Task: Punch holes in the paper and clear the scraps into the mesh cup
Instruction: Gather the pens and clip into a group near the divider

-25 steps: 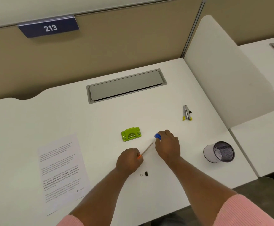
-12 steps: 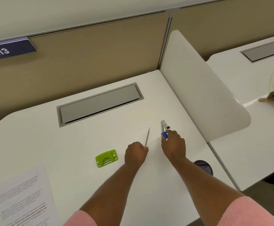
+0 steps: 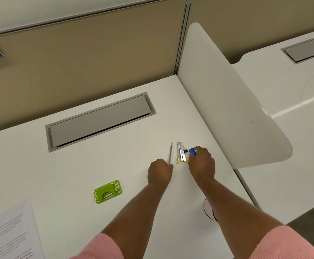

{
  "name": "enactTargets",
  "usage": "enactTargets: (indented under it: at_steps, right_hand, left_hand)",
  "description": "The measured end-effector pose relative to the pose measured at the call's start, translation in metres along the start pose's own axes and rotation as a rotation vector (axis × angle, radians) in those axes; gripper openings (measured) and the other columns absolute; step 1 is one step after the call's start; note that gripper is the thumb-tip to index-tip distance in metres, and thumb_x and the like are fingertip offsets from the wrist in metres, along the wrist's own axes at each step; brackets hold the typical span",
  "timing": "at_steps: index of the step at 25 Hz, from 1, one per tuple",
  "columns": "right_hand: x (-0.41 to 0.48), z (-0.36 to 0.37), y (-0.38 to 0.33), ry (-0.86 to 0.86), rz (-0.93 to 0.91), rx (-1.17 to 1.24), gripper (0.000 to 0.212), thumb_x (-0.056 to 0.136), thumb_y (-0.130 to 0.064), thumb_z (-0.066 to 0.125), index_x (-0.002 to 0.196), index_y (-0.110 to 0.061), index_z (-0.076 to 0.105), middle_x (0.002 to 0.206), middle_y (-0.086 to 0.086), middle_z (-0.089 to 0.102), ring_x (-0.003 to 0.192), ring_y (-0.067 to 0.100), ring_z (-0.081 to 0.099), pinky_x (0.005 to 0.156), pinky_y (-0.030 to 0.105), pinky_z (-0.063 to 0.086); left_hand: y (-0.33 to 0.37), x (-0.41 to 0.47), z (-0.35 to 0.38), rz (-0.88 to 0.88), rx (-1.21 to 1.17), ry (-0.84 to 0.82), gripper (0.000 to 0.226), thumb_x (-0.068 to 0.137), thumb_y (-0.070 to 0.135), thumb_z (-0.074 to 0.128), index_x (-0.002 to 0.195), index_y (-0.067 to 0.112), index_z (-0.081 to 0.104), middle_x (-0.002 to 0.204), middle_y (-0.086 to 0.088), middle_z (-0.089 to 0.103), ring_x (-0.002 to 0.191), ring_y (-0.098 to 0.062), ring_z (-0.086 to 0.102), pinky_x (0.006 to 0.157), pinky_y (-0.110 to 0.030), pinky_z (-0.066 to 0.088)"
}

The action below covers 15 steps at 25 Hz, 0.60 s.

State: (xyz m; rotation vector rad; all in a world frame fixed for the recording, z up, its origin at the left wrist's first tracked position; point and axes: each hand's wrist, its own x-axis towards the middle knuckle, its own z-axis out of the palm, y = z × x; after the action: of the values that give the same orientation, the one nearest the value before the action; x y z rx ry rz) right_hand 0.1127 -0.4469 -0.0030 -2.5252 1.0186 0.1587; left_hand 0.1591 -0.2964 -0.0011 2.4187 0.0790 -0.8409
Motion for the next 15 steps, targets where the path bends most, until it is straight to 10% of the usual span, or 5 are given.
enactTargets:
  at_steps: [9, 15]
  right_hand:
    - [0.013, 0.006, 0.009, -0.069, -0.035, -0.056, 0.027, 0.104, -0.021, 0.047, 0.121, -0.012, 0.067, 0.116, 0.008, 0.062, 0.105, 0.028, 0.060, 0.088, 0.040, 0.048]
    - [-0.002, -0.003, 0.012, -0.087, -0.119, -0.066, 0.044, 0.103, -0.023, 0.049, 0.145, -0.012, 0.051, 0.153, 0.010, 0.046, 0.139, 0.028, 0.044, 0.112, 0.043, 0.039]
  left_hand:
    - [0.016, 0.011, 0.007, 0.194, 0.064, -0.054, 0.030, 0.092, 0.010, 0.056, 0.109, 0.018, 0.080, 0.109, -0.005, 0.077, 0.103, -0.027, 0.070, 0.088, -0.035, 0.057]
    - [0.006, -0.003, 0.005, 0.344, 0.235, 0.027, 0.039, 0.099, 0.031, 0.056, 0.137, 0.026, 0.062, 0.133, -0.004, 0.061, 0.125, -0.025, 0.056, 0.100, -0.036, 0.044]
